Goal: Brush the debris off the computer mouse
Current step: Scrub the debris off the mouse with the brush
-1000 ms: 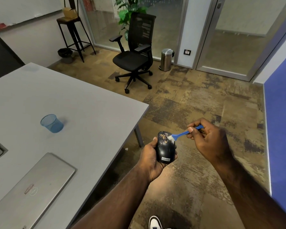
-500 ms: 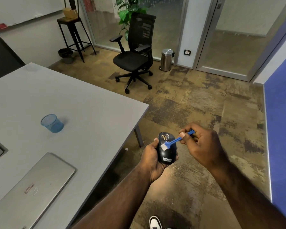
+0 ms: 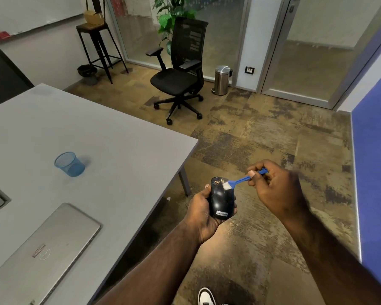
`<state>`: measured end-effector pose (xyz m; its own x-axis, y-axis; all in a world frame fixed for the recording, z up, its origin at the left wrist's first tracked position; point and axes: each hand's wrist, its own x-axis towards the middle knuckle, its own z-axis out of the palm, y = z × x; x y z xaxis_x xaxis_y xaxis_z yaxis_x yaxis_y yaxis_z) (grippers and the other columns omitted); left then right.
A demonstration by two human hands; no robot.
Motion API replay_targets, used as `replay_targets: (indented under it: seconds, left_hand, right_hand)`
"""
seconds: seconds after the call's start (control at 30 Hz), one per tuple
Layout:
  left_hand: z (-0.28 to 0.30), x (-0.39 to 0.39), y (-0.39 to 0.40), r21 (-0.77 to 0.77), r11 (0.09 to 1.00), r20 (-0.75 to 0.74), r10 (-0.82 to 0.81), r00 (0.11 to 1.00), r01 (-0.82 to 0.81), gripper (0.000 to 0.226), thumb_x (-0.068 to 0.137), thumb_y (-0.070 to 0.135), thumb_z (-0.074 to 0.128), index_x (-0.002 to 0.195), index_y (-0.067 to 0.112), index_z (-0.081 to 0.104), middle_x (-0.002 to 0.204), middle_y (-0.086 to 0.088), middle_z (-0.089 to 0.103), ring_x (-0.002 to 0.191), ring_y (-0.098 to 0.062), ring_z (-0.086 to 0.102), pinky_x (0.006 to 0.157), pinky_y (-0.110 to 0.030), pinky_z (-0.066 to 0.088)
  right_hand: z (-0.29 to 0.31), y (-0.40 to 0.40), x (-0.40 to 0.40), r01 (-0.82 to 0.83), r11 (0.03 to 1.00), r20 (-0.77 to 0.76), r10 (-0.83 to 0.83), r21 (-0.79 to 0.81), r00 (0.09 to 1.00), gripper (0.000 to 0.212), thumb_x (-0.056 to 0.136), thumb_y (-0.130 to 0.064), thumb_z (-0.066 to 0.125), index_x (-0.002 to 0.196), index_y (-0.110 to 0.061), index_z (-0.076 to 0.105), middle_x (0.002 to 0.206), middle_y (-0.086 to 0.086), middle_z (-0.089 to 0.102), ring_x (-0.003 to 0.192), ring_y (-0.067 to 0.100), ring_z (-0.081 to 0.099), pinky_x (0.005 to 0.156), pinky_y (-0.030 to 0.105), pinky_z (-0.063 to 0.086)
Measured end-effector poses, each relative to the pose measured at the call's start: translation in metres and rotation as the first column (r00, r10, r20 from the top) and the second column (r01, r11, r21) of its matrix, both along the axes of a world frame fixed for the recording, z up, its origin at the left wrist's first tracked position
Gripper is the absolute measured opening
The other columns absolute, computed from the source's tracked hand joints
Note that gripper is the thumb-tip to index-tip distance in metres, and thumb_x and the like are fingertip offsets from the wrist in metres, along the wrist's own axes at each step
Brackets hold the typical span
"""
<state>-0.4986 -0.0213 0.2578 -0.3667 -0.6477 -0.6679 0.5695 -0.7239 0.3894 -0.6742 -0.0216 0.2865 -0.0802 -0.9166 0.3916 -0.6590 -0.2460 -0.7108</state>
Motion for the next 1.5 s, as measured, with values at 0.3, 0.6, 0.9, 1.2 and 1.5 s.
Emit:
replay_targets:
  seconds: [0.3, 0.6, 0.9, 1.2, 1.5]
  left_hand:
    - [0.003, 0.0, 0.001, 0.002, 1.0, 0.008, -0.002, 1.0, 0.002, 0.059, 0.102, 0.044, 0.026, 0.109, -0.004, 0.06, 0.091, -0.024, 0.067, 0.077, -0.031, 0.062, 0.063, -0.035, 0.057]
    - [0.003, 0.003, 0.002, 0.001, 1.0, -0.007, -0.005, 1.0, 0.005, 0.058, 0.102, 0.043, 0.027, 0.114, -0.003, 0.059, 0.096, -0.025, 0.065, 0.079, -0.031, 0.063, 0.061, -0.034, 0.059]
    - [0.0, 0.001, 0.004, -0.018, 0.999, 0.029, -0.034, 0.999, 0.035, 0.056, 0.102, 0.044, 0.028, 0.112, 0.0, 0.061, 0.096, -0.024, 0.067, 0.073, -0.031, 0.066, 0.06, -0.035, 0.058]
    - [0.003, 0.002, 0.003, -0.014, 0.999, 0.029, -0.035, 0.999, 0.035, 0.056, 0.103, 0.043, 0.027, 0.117, -0.001, 0.058, 0.105, -0.026, 0.063, 0.077, -0.032, 0.063, 0.063, -0.035, 0.058]
    - [-0.002, 0.0, 0.004, -0.022, 0.999, 0.026, -0.042, 0.999, 0.043, 0.053, 0.102, 0.043, 0.03, 0.119, 0.002, 0.059, 0.098, -0.024, 0.067, 0.077, -0.032, 0.064, 0.063, -0.036, 0.058]
  right_hand:
    - [-0.002, 0.005, -0.002, -0.051, 0.998, 0.122, 0.047, 0.024, 0.991, 0.011, 0.088, -0.031, 0.06, 0.086, -0.041, 0.063, 0.07, -0.019, 0.07, 0.066, -0.006, 0.07, 0.057, 0.017, 0.058]
    - [-0.003, 0.0, -0.002, -0.058, 0.998, 0.085, 0.055, 0.039, 0.995, 0.011, 0.088, -0.035, 0.056, 0.094, -0.04, 0.063, 0.07, -0.023, 0.07, 0.068, -0.007, 0.07, 0.058, 0.016, 0.057]
    - [0.002, -0.01, 0.001, -0.075, 0.996, 0.005, 0.075, 0.047, 0.997, 0.007, 0.088, -0.038, 0.054, 0.091, -0.038, 0.061, 0.069, -0.017, 0.069, 0.066, -0.002, 0.07, 0.058, 0.036, 0.062]
    - [0.005, -0.014, -0.003, -0.028, 0.996, -0.094, 0.036, 0.081, 0.995, 0.009, 0.091, -0.02, 0.061, 0.088, -0.029, 0.062, 0.071, -0.007, 0.069, 0.064, 0.016, 0.07, 0.056, 0.043, 0.059]
    - [0.015, -0.012, 0.001, -0.066, 0.991, -0.105, 0.079, 0.118, 0.991, 0.007, 0.09, -0.032, 0.054, 0.091, -0.031, 0.061, 0.074, -0.007, 0.07, 0.066, 0.014, 0.07, 0.057, 0.043, 0.06]
